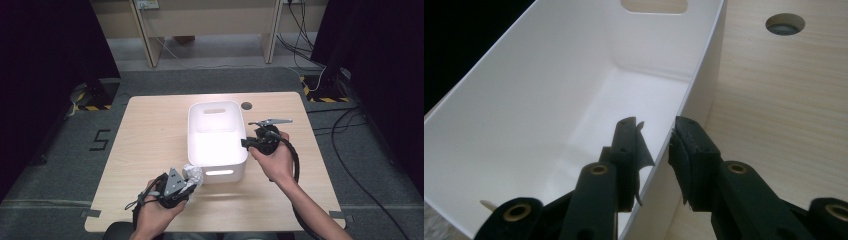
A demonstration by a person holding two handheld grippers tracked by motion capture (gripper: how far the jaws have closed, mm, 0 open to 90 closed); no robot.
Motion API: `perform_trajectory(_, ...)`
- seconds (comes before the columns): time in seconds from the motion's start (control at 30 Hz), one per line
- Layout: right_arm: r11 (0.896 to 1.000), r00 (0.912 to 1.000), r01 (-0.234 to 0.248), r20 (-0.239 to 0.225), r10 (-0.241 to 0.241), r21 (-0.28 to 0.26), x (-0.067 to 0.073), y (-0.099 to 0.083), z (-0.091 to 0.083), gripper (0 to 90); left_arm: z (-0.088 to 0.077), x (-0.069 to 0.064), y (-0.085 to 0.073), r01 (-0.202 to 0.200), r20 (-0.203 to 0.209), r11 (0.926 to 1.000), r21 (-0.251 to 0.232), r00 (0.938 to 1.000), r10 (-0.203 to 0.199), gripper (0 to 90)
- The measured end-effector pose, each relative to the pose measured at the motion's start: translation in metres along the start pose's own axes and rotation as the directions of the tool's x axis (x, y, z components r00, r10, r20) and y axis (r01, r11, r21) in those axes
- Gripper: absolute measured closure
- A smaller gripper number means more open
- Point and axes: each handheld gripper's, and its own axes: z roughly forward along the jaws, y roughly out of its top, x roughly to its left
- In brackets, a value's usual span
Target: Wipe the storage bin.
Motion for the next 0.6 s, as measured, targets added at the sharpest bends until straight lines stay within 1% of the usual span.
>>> perform_trajectory(0.03, 1.0, 0.9999, 0.012, 0.005, -0.012, -0.002, 0.0, 0.0, 0.001, 72.6, 0.004, 0.001, 0.001, 0.004, 0.002, 1.0, 0.002, 1.0, -0.004, 72.7)
perform_trajectory(0.13, 1.0, 0.9996, 0.019, 0.02, -0.019, -0.001, 0.0, 0.001, 0.003, 73.4, 0.012, 0.005, 0.004, 0.013, 0.004, 0.9999, 0.009, 0.9999, -0.013, 72.8)
perform_trajectory(0.2, 1.0, 0.9996, 0.013, 0.023, -0.013, 0.005, 0.0, 0.001, 0.005, 73.8, 0.016, 0.009, 0.006, 0.013, -0.014, 0.9999, 0.008, 0.9998, -0.013, 72.8)
perform_trajectory(0.23, 1.0, 0.9996, 0.015, 0.025, -0.015, 0.005, -0.001, 0.002, 0.006, 74.0, 0.018, 0.011, 0.007, 0.011, -0.024, 0.9999, 0.007, 0.9996, -0.011, 72.8)
perform_trajectory(0.3, 1.0, 0.9998, 0.004, 0.022, -0.005, 0.012, -0.003, 0.002, 0.01, 73.8, 0.021, 0.015, 0.008, 0.026, -0.023, 0.9997, 0.004, 0.9994, -0.026, 72.8)
perform_trajectory(0.37, 1.0, 0.9998, 0.004, 0.02, -0.005, 0.016, -0.003, 0.004, 0.013, 73.3, 0.023, 0.018, 0.01, 0.026, -0.025, 0.9996, 0.007, 0.9994, -0.026, 72.7)
perform_trajectory(0.53, 1.0, 0.9995, 0.005, 0.032, -0.005, 0.009, -0.003, 0.006, 0.017, 72.9, 0.027, 0.022, 0.013, 0.036, -0.022, 0.9993, 0.005, 0.9991, -0.036, 72.7)
perform_trajectory(0.6, 1.0, 0.9991, 0.017, 0.04, -0.017, 0.007, -0.003, 0.005, 0.018, 72.2, 0.028, 0.022, 0.014, 0.037, -0.024, 0.9993, 0.006, 0.999, -0.036, 72.7)
